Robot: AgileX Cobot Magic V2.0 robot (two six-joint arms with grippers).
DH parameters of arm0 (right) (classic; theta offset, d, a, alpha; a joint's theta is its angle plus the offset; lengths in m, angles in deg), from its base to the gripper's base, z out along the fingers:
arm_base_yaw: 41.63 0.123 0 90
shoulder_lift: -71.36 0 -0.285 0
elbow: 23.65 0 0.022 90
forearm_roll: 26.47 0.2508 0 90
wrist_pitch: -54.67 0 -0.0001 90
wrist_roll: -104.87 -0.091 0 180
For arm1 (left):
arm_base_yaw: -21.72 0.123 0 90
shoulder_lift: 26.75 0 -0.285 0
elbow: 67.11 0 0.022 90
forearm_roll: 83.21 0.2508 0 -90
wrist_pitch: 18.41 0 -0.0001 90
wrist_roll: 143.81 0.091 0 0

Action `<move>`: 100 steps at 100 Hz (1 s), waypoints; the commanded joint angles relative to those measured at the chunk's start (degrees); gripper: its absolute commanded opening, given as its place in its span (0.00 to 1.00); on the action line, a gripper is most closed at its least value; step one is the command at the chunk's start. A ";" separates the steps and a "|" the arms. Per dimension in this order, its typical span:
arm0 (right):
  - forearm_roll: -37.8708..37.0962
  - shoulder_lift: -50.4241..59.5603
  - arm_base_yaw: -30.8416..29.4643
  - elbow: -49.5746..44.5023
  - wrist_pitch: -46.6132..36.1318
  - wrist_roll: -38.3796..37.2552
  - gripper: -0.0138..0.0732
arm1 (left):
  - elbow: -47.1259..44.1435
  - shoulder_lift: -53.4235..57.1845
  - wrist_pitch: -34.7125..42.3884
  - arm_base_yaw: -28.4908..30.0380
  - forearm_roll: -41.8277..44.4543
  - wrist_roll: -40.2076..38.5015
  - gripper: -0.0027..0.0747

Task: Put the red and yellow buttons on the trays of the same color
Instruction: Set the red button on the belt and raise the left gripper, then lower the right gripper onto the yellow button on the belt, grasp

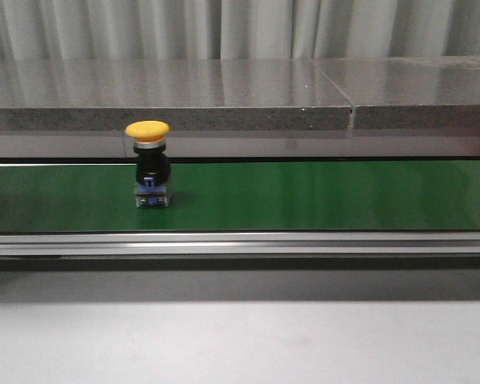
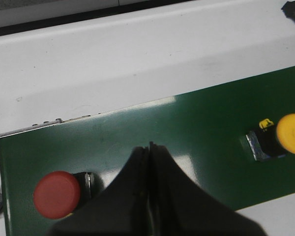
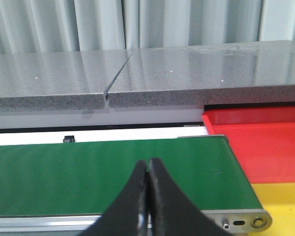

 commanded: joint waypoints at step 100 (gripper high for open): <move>-0.66 -0.26 -0.22 5.37 -6.55 -2.50 0.08 | -33.95 59.99 6.27 -0.97 -3.01 -0.47 0.01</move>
